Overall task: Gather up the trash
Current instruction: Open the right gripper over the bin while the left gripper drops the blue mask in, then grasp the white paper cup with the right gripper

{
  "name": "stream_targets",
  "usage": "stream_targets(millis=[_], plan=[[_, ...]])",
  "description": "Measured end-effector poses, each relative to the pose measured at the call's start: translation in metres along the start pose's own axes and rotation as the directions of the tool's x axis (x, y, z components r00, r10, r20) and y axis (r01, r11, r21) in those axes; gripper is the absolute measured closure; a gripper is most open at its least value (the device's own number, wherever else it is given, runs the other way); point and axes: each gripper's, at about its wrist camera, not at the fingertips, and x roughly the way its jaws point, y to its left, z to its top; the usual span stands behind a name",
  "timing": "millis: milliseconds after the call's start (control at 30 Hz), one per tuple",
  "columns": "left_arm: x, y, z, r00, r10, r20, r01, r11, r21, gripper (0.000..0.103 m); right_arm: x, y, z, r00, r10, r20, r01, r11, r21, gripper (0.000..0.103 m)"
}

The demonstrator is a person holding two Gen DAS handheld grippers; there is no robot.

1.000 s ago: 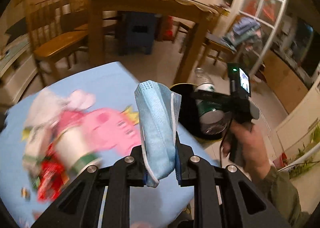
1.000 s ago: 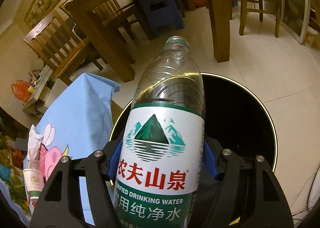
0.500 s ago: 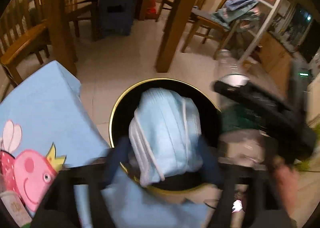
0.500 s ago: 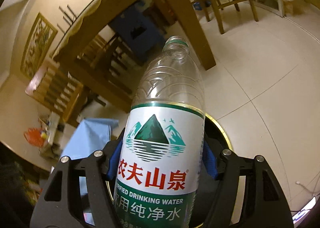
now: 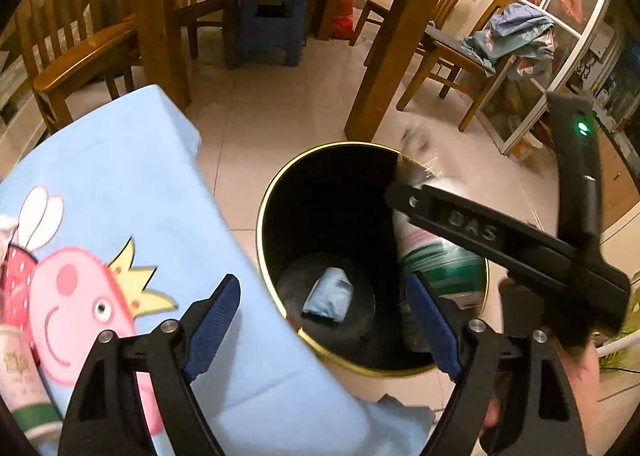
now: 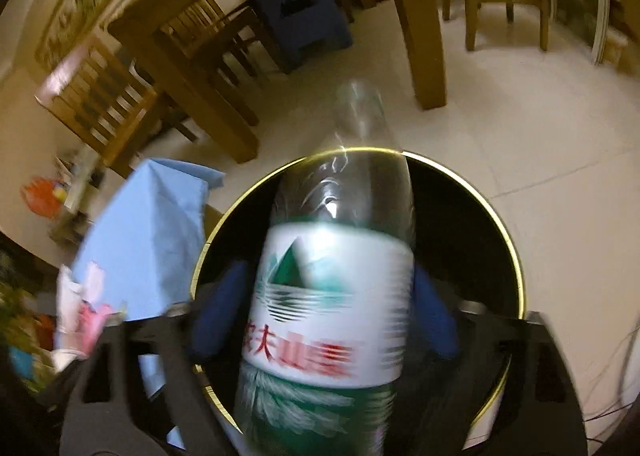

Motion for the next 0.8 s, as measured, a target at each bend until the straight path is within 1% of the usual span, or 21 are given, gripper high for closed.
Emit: stream_targets(millis=[100, 267, 333, 433, 500, 567, 600, 633, 700, 767, 800], plan=[[-0.014, 0.005, -0.008, 1.000, 0.004, 0.011, -0.004, 1.000, 0.002, 0.021, -0.002, 0.002, -0.003, 1.000, 0.012, 0.010, -0.012, 1.000, 0.002, 0.013], [-0.043, 0.021, -0.024, 0.999, 0.010, 0.048, -0.010, 1.000, -0.008, 0.021, -0.006, 0.002, -0.004, 1.000, -0.010, 0.024, 0.010, 1.000, 0.016, 0.013], [-0.057, 0.027, -0.030, 0.996, 0.039, 0.075, -0.038, 0.999, -0.008, 0.021, -0.008, 0.005, -0.006, 0.999, -0.019, 0.031, 0.019, 1.000, 0.011, 0.013], [-0.079, 0.037, -0.042, 0.985, 0.118, 0.123, -0.118, 0.993, -0.004, 0.021, -0.014, 0.015, -0.007, 0.998, -0.025, 0.051, 0.025, 1.000, -0.002, 0.013], [-0.098, 0.047, -0.053, 0.971, 0.179, 0.161, -0.179, 0.984, -0.014, 0.020, -0.021, 0.025, -0.008, 0.997, -0.029, 0.077, 0.030, 0.999, -0.018, 0.013], [-0.119, 0.058, -0.064, 0.954, 0.227, 0.197, -0.227, 0.974, -0.025, 0.018, -0.033, 0.041, -0.012, 0.994, -0.013, 0.111, 0.018, 0.999, -0.047, 0.012], [-0.129, 0.066, -0.071, 0.944, 0.254, 0.212, -0.253, 0.967, -0.033, 0.015, -0.038, 0.047, -0.012, 0.992, 0.000, 0.123, 0.008, 0.998, -0.066, 0.012], [-0.140, 0.073, -0.079, 0.933, 0.279, 0.227, -0.277, 0.960, -0.043, 0.010, -0.044, 0.058, -0.016, 0.990, 0.017, 0.139, -0.004, 0.995, -0.095, 0.012], [-0.167, 0.096, -0.100, 0.909, 0.329, 0.256, -0.320, 0.944, -0.077, 0.007, -0.053, 0.082, -0.027, 0.986, 0.063, 0.154, -0.036, 0.985, -0.170, 0.009], [-0.190, 0.119, -0.124, 0.888, 0.372, 0.269, -0.355, 0.928, -0.113, 0.007, -0.058, 0.111, -0.043, 0.982, 0.116, 0.148, -0.074, 0.962, -0.264, 0.009], [-0.205, 0.137, -0.140, 0.873, 0.402, 0.276, -0.377, 0.915, -0.144, 0.007, -0.060, 0.124, -0.051, 0.980, 0.140, 0.142, -0.092, 0.949, -0.303, 0.008]])
